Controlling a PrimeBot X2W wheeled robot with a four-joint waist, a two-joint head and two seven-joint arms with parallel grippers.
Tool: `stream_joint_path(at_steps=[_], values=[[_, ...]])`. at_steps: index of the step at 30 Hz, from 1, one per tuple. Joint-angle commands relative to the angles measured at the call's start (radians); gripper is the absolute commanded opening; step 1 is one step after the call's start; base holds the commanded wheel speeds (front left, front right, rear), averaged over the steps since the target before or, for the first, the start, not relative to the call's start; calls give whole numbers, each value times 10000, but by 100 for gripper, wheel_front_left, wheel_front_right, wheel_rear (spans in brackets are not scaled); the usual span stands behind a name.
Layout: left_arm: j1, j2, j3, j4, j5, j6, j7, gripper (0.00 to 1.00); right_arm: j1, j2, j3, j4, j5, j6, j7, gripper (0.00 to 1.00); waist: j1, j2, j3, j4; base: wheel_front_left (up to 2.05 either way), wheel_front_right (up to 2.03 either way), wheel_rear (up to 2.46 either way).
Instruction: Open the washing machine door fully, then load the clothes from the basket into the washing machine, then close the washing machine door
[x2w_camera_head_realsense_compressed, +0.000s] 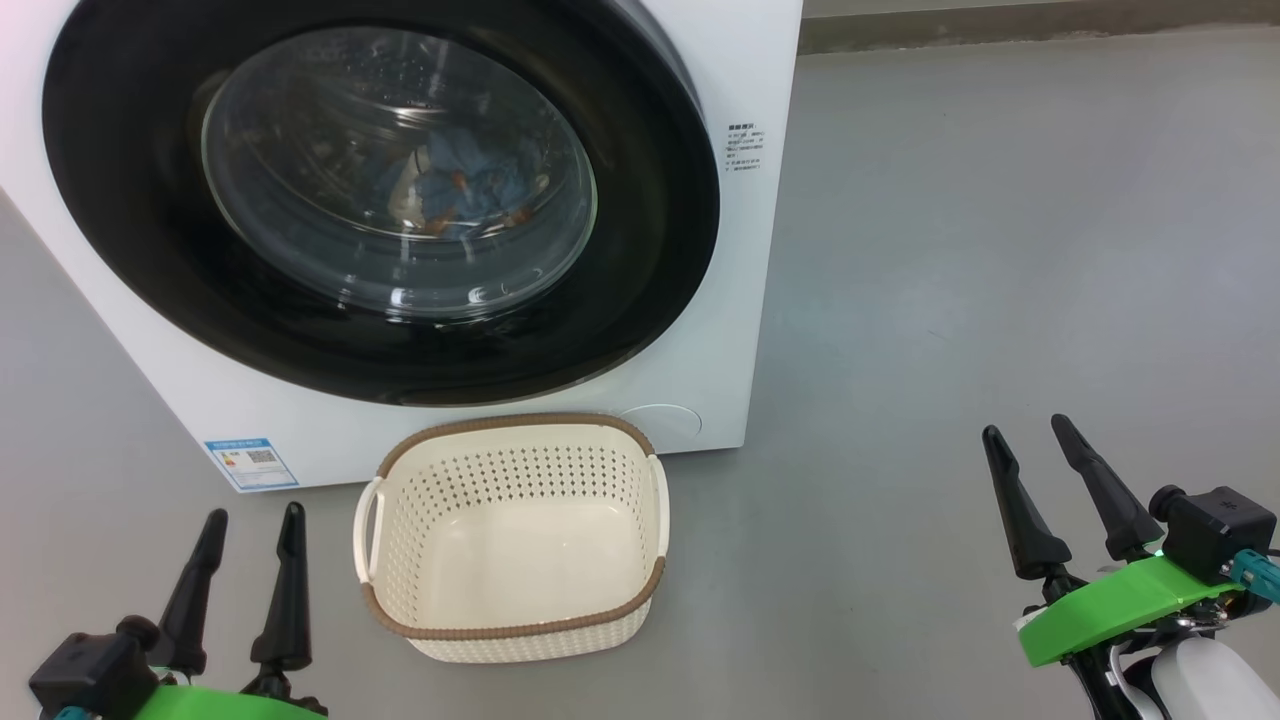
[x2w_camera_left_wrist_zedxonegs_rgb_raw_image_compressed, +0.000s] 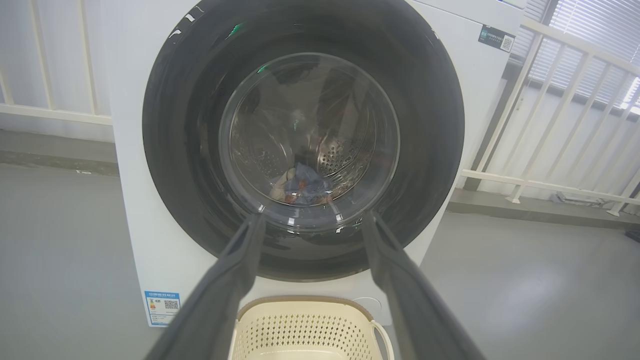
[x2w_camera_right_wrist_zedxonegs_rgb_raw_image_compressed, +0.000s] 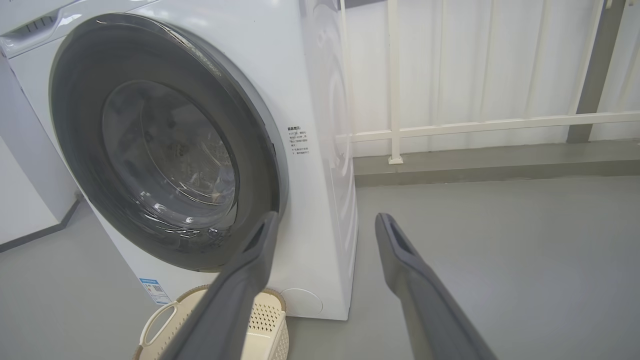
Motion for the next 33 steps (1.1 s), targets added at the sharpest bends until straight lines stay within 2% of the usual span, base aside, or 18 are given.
stream_joint_path(at_steps=[1, 23, 24, 28, 33], values=[[-219, 232, 377, -288, -15, 8, -67, 100, -300, -173, 156, -194, 35, -27, -49, 100, 0, 0, 2, 0, 0, 0, 0], [-218, 237, 335, -330, -115, 8, -67, 100, -317, -168, 254, -160, 56, -27, -49, 100, 0, 0, 43, 36, 0, 0, 0], [1, -12, -18, 3, -68, 0, 1, 0, 10, 24, 56, 75, 64, 0, 3, 0, 0, 0, 41, 36, 0, 0, 0], [180, -312, -107, 438, -84, 2, 20, 0, 357, 372, 97, 532, 85, 0, 22, 0, 0, 0, 42, 37, 0, 0, 0], [203, -397, -40, 457, -492, 2, 154, 0, 418, 468, -8, 533, 506, -1, 152, 0, 13, 0, 28, 44, 0, 0, 0]])
